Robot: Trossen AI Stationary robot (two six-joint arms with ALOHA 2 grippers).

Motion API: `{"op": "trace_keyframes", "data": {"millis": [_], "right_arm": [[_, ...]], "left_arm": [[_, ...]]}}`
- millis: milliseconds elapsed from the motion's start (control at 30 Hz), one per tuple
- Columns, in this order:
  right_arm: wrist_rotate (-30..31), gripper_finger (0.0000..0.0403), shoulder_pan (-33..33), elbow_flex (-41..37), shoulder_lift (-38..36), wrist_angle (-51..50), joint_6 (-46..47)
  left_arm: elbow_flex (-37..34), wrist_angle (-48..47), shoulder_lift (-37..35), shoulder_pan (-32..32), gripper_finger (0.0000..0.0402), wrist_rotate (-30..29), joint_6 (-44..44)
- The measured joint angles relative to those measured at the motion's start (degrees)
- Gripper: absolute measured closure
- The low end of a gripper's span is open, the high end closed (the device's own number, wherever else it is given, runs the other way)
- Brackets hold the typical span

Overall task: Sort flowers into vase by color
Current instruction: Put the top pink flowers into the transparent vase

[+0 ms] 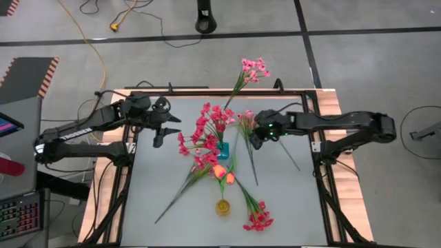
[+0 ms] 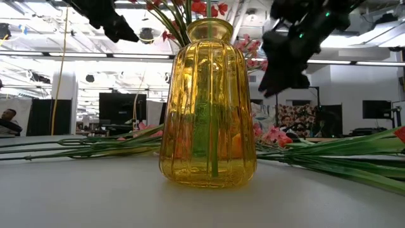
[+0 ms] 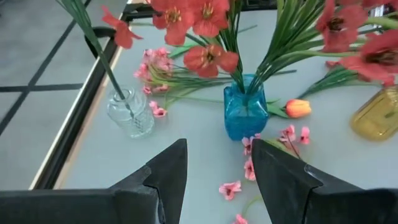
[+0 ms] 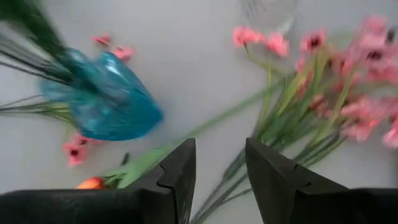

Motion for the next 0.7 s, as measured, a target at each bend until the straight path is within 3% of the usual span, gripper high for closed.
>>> {"op": "trace_keyframes", "data": {"millis": [367, 700], "right_arm": [[0.0, 0.0248, -0.4, 0.0, 11.3, -4.6, 9.0], [-0.3, 0.0249, -0.3, 0.0, 18.4, -3.5, 11.7]], "left_arm": [[0.0, 1.0, 7.5, 0.0, 0.0235, 0.4, 1.3], [0.0, 3.8, 11.9, 0.0, 0.0235, 2.8, 3.4]]}}
